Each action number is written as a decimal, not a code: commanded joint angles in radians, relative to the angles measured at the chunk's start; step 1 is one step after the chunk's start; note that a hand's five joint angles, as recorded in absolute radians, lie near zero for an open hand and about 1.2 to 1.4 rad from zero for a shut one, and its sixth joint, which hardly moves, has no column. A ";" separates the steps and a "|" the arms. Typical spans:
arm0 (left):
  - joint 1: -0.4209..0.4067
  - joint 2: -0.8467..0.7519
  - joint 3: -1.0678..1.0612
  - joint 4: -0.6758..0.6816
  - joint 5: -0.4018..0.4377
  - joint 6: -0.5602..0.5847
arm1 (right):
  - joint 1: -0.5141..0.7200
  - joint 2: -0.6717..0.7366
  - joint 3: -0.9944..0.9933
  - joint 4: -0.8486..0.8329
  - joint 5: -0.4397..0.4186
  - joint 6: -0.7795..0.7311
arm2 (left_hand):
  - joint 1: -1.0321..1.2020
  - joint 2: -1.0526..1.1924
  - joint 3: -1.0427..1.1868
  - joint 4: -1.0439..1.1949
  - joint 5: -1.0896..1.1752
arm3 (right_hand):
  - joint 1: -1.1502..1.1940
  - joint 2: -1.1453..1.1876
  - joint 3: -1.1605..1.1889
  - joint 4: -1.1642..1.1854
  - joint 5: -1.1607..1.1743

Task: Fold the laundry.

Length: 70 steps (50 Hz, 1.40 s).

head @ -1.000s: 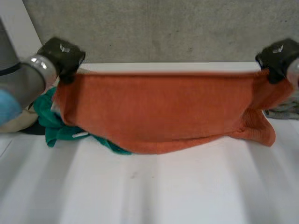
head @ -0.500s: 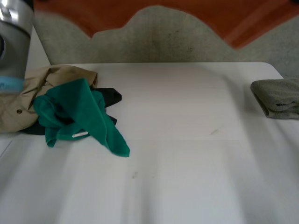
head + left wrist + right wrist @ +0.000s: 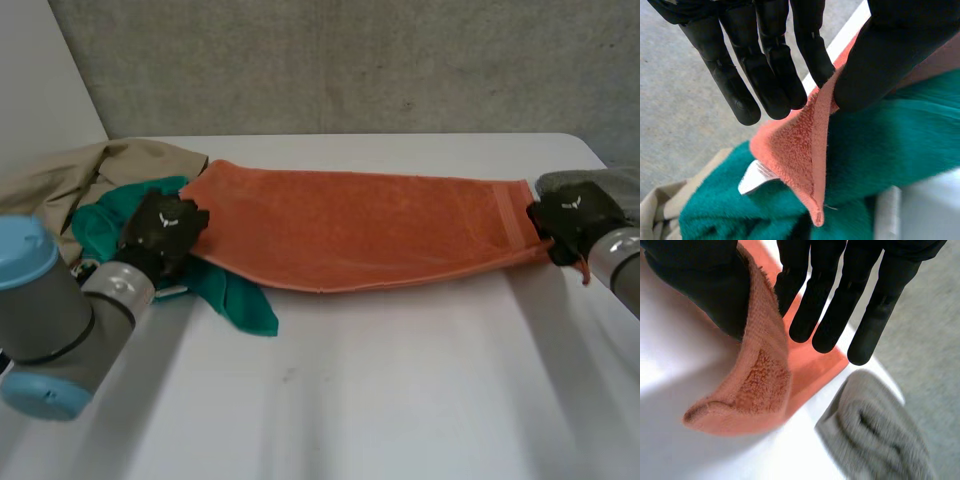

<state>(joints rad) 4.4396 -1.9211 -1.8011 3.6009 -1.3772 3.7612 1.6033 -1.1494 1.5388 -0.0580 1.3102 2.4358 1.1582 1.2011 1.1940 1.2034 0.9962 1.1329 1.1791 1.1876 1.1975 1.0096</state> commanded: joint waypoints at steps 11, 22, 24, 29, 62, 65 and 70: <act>-0.052 0.482 -0.218 -0.741 -0.037 0.252 | -0.267 -0.377 0.222 0.569 -0.089 -0.579 | 0.238 0.195 0.202 0.193 0.226 | 0.263 0.217 0.209 0.199 0.212; -0.055 0.389 -0.083 -0.731 -0.033 0.316 | -0.304 -0.293 0.181 0.534 -0.227 -0.563 | 0.238 0.195 0.202 0.193 0.226 | 0.263 0.217 0.209 0.199 0.212; -0.057 0.332 -0.035 -0.685 -0.036 0.321 | -0.263 -0.253 0.138 0.500 -0.220 -0.505 | 0.238 0.195 0.202 0.193 0.226 | 0.263 0.217 0.209 0.199 0.212; -0.069 0.122 0.158 -0.535 -0.060 0.330 | -0.171 -0.118 0.003 0.365 -0.113 -0.319 | 0.238 0.195 0.202 0.193 0.226 | 0.263 0.217 0.209 0.199 0.212; -0.137 -0.447 0.666 -0.166 -0.105 0.410 | 0.029 0.264 -0.175 -0.220 0.217 -0.144 | -0.691 -0.734 -0.727 -0.736 -0.703 | -0.958 -1.005 -1.013 -1.023 -1.010; -0.138 -0.429 0.646 -0.163 -0.123 0.404 | 0.027 0.263 -0.174 -0.236 0.216 -0.130 | -0.967 -1.010 -1.003 -1.012 -0.980 | -0.958 -1.005 -1.013 -1.023 -1.010; -0.141 -0.383 0.602 -0.154 -0.138 0.361 | 0.024 0.254 -0.171 -0.244 0.207 -0.104 | -0.984 -1.027 -1.019 -1.029 -0.996 | -0.958 -1.005 -1.013 -1.023 -1.010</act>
<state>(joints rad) 4.3005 -2.3520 -1.1534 3.4398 -1.4958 4.1602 1.6299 -0.8864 1.3661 -0.2930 1.5185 2.3041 0.2009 0.2096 0.2078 0.2025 0.0588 0.2224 0.2085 0.2077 0.2111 0.0489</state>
